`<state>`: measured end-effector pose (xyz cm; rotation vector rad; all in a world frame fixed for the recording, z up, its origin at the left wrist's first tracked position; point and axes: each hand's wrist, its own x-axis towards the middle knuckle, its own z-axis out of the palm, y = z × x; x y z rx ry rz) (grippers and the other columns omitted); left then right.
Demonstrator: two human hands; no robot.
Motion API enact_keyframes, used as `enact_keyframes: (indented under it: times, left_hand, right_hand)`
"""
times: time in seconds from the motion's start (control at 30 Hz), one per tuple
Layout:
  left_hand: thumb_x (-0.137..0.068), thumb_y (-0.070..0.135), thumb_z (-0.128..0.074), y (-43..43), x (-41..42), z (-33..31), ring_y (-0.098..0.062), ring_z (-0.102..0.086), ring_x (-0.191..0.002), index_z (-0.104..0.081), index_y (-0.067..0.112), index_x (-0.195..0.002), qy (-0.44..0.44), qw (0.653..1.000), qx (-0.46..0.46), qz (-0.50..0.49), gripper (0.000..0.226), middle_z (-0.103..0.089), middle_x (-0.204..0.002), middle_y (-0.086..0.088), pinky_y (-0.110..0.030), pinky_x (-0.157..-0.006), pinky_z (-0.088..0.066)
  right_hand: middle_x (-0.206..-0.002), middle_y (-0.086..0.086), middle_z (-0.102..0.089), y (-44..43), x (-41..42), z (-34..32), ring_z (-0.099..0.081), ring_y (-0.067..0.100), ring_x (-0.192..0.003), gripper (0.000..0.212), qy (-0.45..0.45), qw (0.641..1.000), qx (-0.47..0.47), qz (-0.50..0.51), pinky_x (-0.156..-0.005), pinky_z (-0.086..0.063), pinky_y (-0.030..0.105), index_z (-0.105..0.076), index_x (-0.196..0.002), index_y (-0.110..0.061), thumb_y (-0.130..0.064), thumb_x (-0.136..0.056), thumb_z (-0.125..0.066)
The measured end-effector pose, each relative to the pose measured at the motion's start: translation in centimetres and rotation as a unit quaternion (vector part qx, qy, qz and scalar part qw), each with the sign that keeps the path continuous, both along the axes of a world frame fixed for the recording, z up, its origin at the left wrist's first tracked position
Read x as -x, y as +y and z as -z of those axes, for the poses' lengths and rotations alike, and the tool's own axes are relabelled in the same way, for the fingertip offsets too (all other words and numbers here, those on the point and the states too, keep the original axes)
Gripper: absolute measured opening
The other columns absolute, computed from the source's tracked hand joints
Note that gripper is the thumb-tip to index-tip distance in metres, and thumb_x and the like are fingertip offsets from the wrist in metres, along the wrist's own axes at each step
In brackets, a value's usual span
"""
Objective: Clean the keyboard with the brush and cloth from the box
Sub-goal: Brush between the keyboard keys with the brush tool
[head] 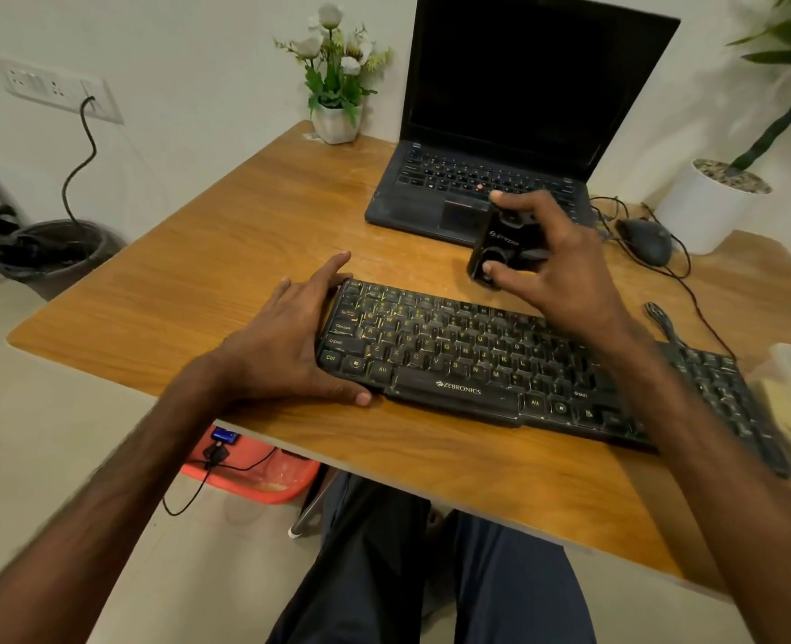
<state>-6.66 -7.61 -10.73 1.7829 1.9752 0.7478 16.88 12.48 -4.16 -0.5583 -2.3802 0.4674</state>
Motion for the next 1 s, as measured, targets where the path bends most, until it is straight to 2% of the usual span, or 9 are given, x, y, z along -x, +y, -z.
enact_keyframes:
  times: [0.07, 0.17, 0.3, 0.37, 0.53, 0.67, 0.83, 0.9, 1.0]
  left_hand:
    - [-0.045, 0.079, -0.079, 0.0, 0.0, 0.0, 0.0, -0.013, -0.139, 0.012, 0.034, -0.156, -0.003, 1.0, -0.001, 0.0, 0.15, -0.024, -0.162, 0.003, -0.039, -0.124, 0.005]
    - [-0.045, 0.078, -0.08, 0.0, -0.1, -0.1, 0.002, -0.012, -0.138, 0.012, 0.035, -0.156, -0.006, 1.0, 0.001, -0.002, 0.15, -0.024, -0.162, 0.003, -0.038, -0.124, 0.005]
    - [-0.043, 0.077, -0.081, -0.1, -0.3, -0.4, 0.004, -0.013, -0.134, 0.01, 0.035, -0.156, -0.01, 1.0, 0.002, -0.007, 0.152, -0.024, -0.161, 0.003, -0.042, -0.125, 0.0]
    - [-0.045, 0.072, -0.087, -0.2, -0.3, -0.4, 0.005, -0.014, -0.133, 0.01, 0.034, -0.156, -0.006, 1.0, 0.001, -0.008, 0.152, -0.025, -0.161, 0.002, -0.042, -0.125, -0.001]
    - [-0.048, 0.065, -0.089, -0.1, -0.4, -0.4, 0.003, -0.015, -0.134, 0.009, 0.031, -0.157, -0.002, 1.0, -0.001, -0.006, 0.151, -0.026, -0.161, 0.001, -0.042, -0.125, 0.0]
    - [-0.048, 0.065, -0.088, -0.1, -0.4, -0.5, 0.003, -0.014, -0.134, 0.01, 0.031, -0.157, -0.007, 1.0, 0.002, -0.007, 0.151, -0.025, -0.161, 0.002, -0.04, -0.124, 0.001]
    - [-0.048, 0.064, -0.089, -0.1, -0.4, -0.6, 0.006, -0.013, -0.131, 0.01, 0.032, -0.157, -0.011, 1.0, 0.004, -0.008, 0.151, -0.024, -0.161, 0.003, -0.039, -0.124, 0.001]
    - [-0.047, 0.063, -0.089, -0.1, -0.5, -0.7, 0.005, -0.014, -0.13, 0.01, 0.032, -0.157, -0.014, 1.0, 0.007, -0.009, 0.151, -0.024, -0.161, 0.003, -0.042, -0.125, -0.002]
    - [-0.048, 0.065, -0.089, -0.1, -0.5, -0.6, 0.002, -0.015, -0.135, 0.01, 0.032, -0.157, -0.01, 1.0, 0.004, -0.008, 0.151, -0.025, -0.161, 0.001, -0.039, -0.124, 0.001]
  right_hand:
    - [-0.12, -0.024, -0.05, -0.4, 0.0, -0.1, -0.059, -0.007, -0.106, 0.066, 0.029, 0.997, 0.071, -0.033, -0.081, -0.055, 0.015, -0.047, -0.135, -0.029, -0.018, -0.079, -0.08]
    - [-0.123, -0.021, -0.051, -1.0, 0.0, 0.4, -0.063, 0.004, -0.106, 0.068, -0.028, 0.99, 0.108, -0.088, -0.075, -0.06, 0.023, -0.048, -0.135, -0.032, -0.017, -0.078, -0.081]
    - [-0.13, 0.004, -0.059, 0.0, 0.1, -0.3, -0.061, 0.015, -0.11, 0.069, -0.112, 0.991, -0.063, -0.028, -0.086, -0.058, 0.03, -0.043, -0.141, -0.028, -0.017, -0.082, -0.077]
    - [-0.129, 0.008, -0.06, 0.0, 0.0, -0.7, -0.061, 0.018, -0.112, 0.069, -0.097, 0.991, -0.086, -0.02, -0.091, -0.055, 0.031, -0.044, -0.142, -0.024, -0.016, -0.082, -0.077]
    - [-0.126, -0.003, -0.057, -1.0, 0.1, 0.2, -0.063, 0.007, -0.105, 0.067, -0.062, 0.993, 0.04, -0.09, -0.077, -0.059, 0.022, -0.047, -0.137, -0.029, -0.018, -0.079, -0.079]
    - [-0.127, -0.002, -0.059, 0.3, 0.0, -0.2, -0.06, 0.006, -0.107, 0.067, -0.062, 0.998, -0.015, -0.017, -0.086, -0.059, 0.033, -0.047, -0.138, -0.027, -0.017, -0.08, -0.079]
    - [-0.122, -0.016, -0.054, -1.0, 1.0, 0.7, -0.063, 0.007, -0.106, 0.066, 0.009, 0.988, 0.133, -0.079, -0.078, -0.057, 0.022, -0.049, -0.134, -0.029, -0.018, -0.077, -0.082]
    - [-0.122, -0.012, -0.057, -1.1, 1.3, 1.0, -0.065, 0.008, -0.103, 0.067, -0.041, 0.995, 0.06, -0.065, -0.075, -0.056, 0.017, -0.047, -0.137, -0.028, -0.02, -0.079, -0.08]
    - [-0.128, 0.007, -0.061, -0.3, 1.5, 0.0, -0.063, 0.019, -0.109, 0.068, -0.098, 0.991, -0.089, -0.003, -0.083, -0.057, 0.025, -0.043, -0.141, -0.025, -0.018, -0.083, -0.076]
